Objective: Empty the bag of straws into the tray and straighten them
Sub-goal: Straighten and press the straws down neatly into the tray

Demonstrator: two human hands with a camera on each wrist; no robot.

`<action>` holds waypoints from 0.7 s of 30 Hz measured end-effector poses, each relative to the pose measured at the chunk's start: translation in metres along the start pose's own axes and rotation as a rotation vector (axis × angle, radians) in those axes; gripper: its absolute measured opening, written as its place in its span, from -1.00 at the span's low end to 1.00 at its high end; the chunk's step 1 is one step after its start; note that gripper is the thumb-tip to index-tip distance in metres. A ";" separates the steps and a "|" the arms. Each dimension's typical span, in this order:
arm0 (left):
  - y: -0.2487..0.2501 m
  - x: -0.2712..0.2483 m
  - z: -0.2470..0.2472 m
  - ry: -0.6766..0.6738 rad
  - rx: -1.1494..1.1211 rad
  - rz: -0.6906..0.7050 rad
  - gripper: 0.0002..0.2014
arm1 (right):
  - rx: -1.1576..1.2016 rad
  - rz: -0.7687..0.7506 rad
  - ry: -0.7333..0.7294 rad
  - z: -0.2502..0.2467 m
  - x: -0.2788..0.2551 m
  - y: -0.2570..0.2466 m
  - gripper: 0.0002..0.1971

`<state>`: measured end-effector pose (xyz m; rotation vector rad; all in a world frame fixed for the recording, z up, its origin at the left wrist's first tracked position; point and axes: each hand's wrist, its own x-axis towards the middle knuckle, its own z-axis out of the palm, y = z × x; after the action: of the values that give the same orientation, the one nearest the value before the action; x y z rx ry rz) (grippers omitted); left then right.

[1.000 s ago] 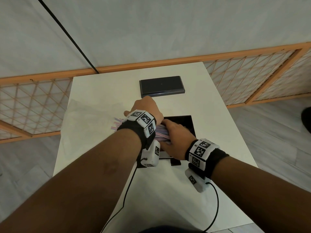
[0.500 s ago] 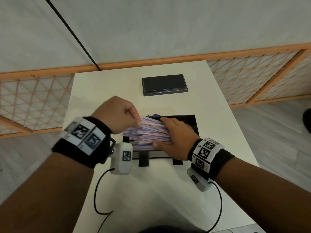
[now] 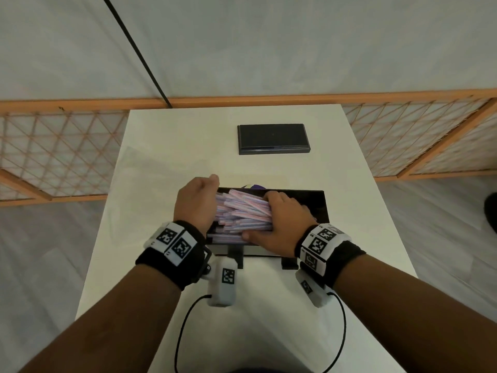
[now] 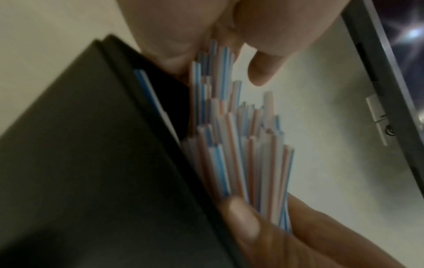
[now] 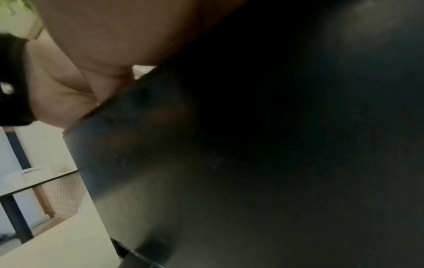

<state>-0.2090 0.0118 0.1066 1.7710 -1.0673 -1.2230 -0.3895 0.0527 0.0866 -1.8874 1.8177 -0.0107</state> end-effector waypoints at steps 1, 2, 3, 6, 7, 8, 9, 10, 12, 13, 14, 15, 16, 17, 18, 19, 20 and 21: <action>0.000 -0.003 0.000 0.020 0.004 0.032 -0.52 | -0.041 0.008 -0.007 -0.001 0.001 -0.001 -0.12; 0.001 -0.007 0.001 0.037 0.010 0.067 -0.57 | -0.076 0.005 -0.019 -0.001 0.001 -0.002 -0.11; 0.001 -0.011 0.001 0.046 0.020 0.108 -0.62 | -0.102 -0.005 -0.029 -0.003 0.002 -0.003 -0.12; -0.003 -0.013 0.003 0.059 0.066 0.227 -0.76 | -0.102 -0.018 -0.027 -0.005 0.003 -0.007 -0.16; -0.005 -0.013 0.004 0.057 0.076 0.246 -0.77 | -0.074 -0.016 -0.031 -0.005 0.003 -0.009 -0.18; -0.006 -0.013 0.005 0.041 0.079 0.258 -0.75 | -0.033 -0.011 -0.040 -0.004 0.003 -0.010 -0.20; -0.006 -0.014 0.005 0.014 0.079 0.261 -0.71 | 0.014 -0.004 -0.049 -0.004 0.003 -0.011 -0.23; -0.005 -0.015 0.006 -0.010 0.089 0.266 -0.67 | 0.056 -0.001 -0.057 -0.004 0.004 -0.012 -0.26; -0.004 -0.017 0.007 -0.036 0.104 0.296 -0.61 | 0.082 -0.034 -0.045 -0.006 0.006 -0.015 -0.31; -0.003 -0.018 0.006 -0.026 0.088 0.309 -0.61 | 0.066 -0.065 -0.025 -0.007 0.007 -0.017 -0.34; -0.003 -0.018 0.005 -0.005 0.056 0.313 -0.61 | 0.040 -0.095 0.001 -0.008 0.007 -0.019 -0.37; -0.002 -0.018 0.004 0.015 0.020 0.310 -0.61 | 0.009 -0.117 0.029 -0.010 0.007 -0.020 -0.39; -0.003 -0.017 0.004 0.025 -0.007 0.300 -0.61 | -0.027 -0.128 0.053 -0.011 0.007 -0.021 -0.40; -0.004 -0.016 0.004 0.020 -0.015 0.285 -0.60 | -0.070 -0.127 0.066 -0.012 0.006 -0.021 -0.38; -0.005 -0.016 0.004 0.007 0.003 0.267 -0.57 | -0.118 -0.115 0.062 -0.012 0.005 -0.020 -0.33; -0.007 -0.015 0.003 -0.006 0.035 0.250 -0.51 | -0.164 -0.097 0.041 -0.011 0.004 -0.019 -0.27; -0.009 -0.014 0.002 -0.017 0.063 0.229 -0.45 | -0.195 -0.077 0.005 -0.009 0.003 -0.016 -0.19; -0.010 -0.014 0.001 -0.026 0.061 0.202 -0.40 | -0.201 -0.054 -0.034 -0.008 0.003 -0.014 -0.12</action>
<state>-0.2108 0.0284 0.1025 1.6509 -1.2772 -1.1026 -0.3790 0.0466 0.0971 -2.0597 1.8016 0.1910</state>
